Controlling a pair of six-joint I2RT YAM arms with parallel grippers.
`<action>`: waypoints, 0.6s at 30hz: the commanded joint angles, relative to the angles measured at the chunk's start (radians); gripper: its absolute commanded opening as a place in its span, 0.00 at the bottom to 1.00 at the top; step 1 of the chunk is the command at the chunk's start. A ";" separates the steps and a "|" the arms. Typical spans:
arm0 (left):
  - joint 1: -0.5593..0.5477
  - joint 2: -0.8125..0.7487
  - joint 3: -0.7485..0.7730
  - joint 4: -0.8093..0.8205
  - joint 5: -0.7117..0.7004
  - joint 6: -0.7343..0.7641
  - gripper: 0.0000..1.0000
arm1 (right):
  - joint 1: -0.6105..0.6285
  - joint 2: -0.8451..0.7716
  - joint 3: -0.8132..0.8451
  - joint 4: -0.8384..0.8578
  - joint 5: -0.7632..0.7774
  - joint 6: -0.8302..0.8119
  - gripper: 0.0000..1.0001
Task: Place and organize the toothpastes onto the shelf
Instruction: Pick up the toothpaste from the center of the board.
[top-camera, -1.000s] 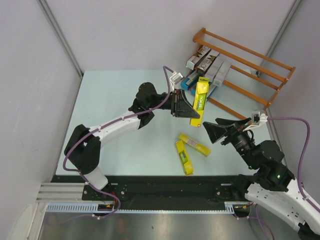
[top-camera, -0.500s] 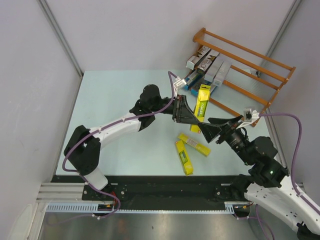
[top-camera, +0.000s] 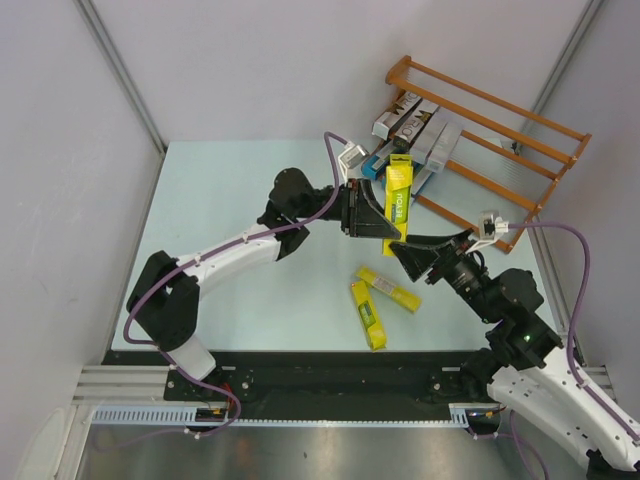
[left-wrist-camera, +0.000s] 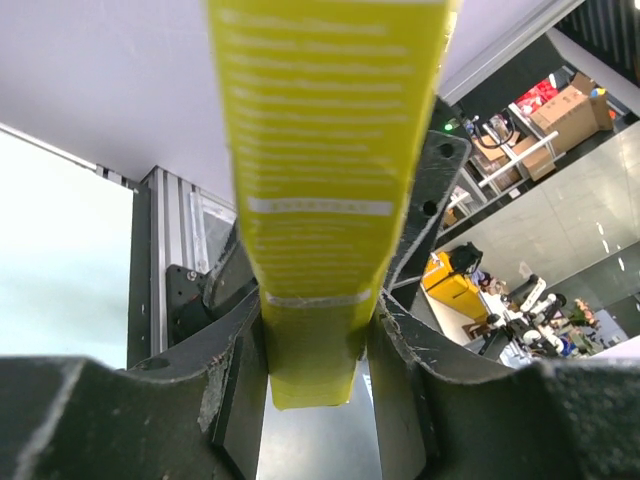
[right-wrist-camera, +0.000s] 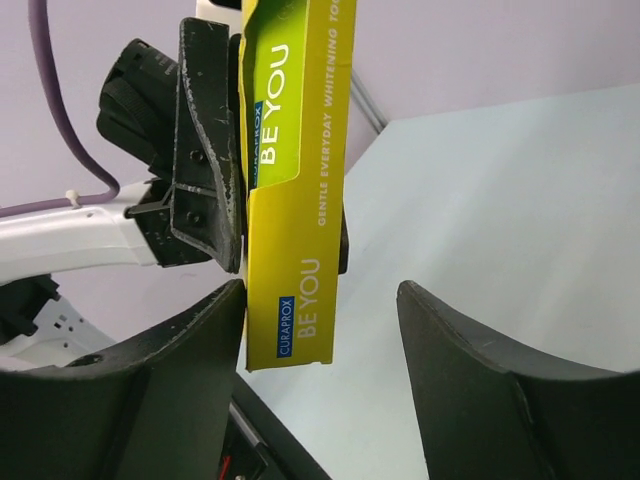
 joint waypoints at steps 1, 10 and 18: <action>0.003 -0.024 0.019 0.126 0.021 -0.051 0.45 | -0.059 0.020 -0.027 0.098 -0.089 0.032 0.65; 0.006 -0.009 0.049 0.143 0.016 -0.070 0.45 | -0.112 0.069 -0.050 0.193 -0.246 0.063 0.45; 0.021 -0.005 0.032 0.149 0.013 -0.068 0.52 | -0.130 0.048 -0.048 0.181 -0.253 0.066 0.33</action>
